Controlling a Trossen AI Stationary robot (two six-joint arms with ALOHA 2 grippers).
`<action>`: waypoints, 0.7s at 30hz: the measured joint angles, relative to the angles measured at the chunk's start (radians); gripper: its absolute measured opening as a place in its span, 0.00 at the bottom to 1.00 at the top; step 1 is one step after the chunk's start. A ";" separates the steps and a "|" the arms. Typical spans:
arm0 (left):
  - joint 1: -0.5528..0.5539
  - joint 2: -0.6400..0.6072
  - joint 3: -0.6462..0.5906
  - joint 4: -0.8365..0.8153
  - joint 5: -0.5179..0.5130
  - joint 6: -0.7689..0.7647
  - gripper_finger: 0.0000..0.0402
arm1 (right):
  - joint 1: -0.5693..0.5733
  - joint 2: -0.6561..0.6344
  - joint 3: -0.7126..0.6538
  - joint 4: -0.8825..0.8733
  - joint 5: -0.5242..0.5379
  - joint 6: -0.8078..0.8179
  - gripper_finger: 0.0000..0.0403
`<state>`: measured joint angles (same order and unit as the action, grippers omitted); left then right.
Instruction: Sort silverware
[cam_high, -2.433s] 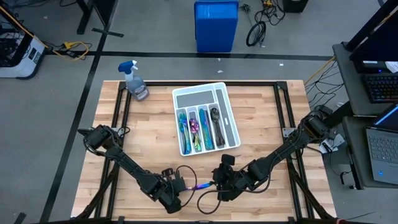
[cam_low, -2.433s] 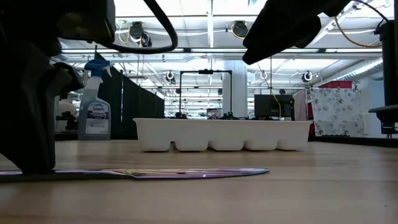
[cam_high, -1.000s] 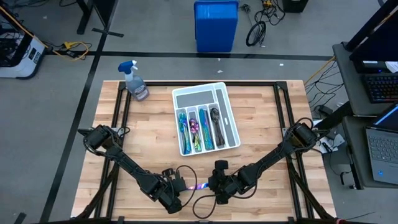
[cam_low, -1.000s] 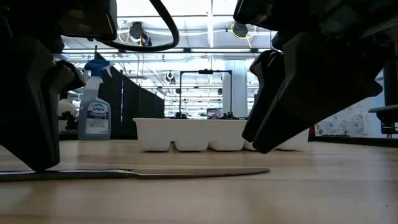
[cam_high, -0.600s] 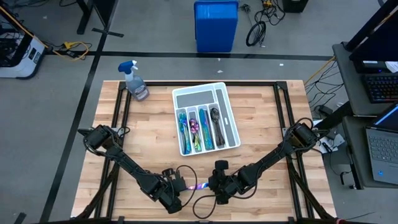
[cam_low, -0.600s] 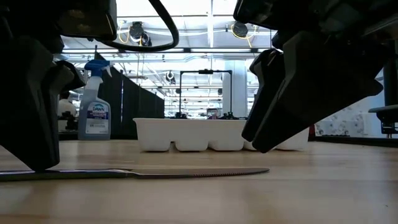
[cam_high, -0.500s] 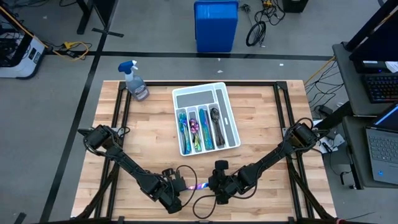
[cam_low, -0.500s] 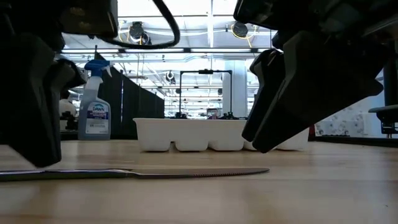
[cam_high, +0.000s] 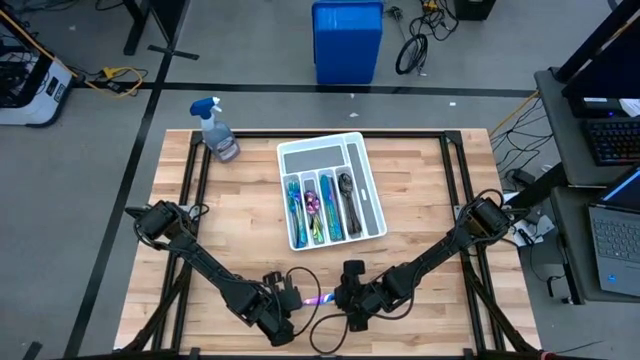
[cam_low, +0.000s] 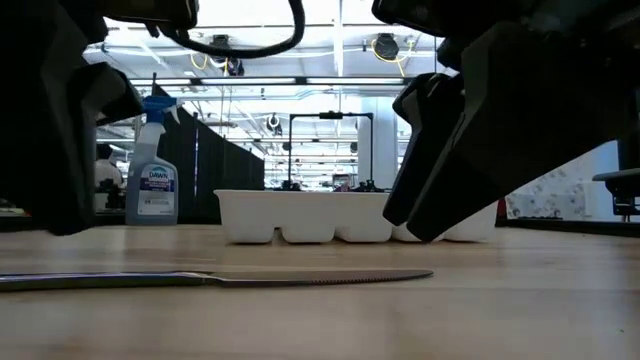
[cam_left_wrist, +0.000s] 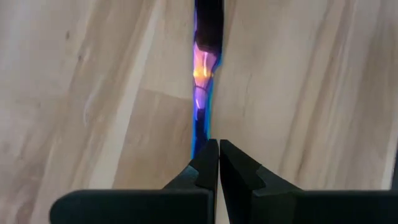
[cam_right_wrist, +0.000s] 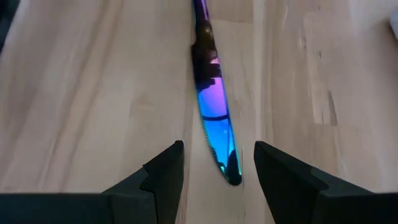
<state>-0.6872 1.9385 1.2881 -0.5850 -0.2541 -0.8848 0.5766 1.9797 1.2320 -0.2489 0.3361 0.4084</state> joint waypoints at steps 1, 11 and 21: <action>-0.001 0.000 0.000 0.000 0.010 0.000 0.00 | 0.000 0.000 0.000 0.003 -0.001 -0.008 0.44; -0.027 -0.001 -0.061 -0.029 0.058 -0.077 0.15 | 0.000 0.000 0.000 0.001 -0.003 -0.045 0.44; -0.031 -0.001 -0.063 -0.035 0.023 -0.053 0.35 | -0.019 0.000 0.000 0.002 -0.002 -0.062 0.44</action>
<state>-0.7179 1.9373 1.2247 -0.6203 -0.2310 -0.9379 0.5580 1.9797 1.2320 -0.2472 0.3340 0.3461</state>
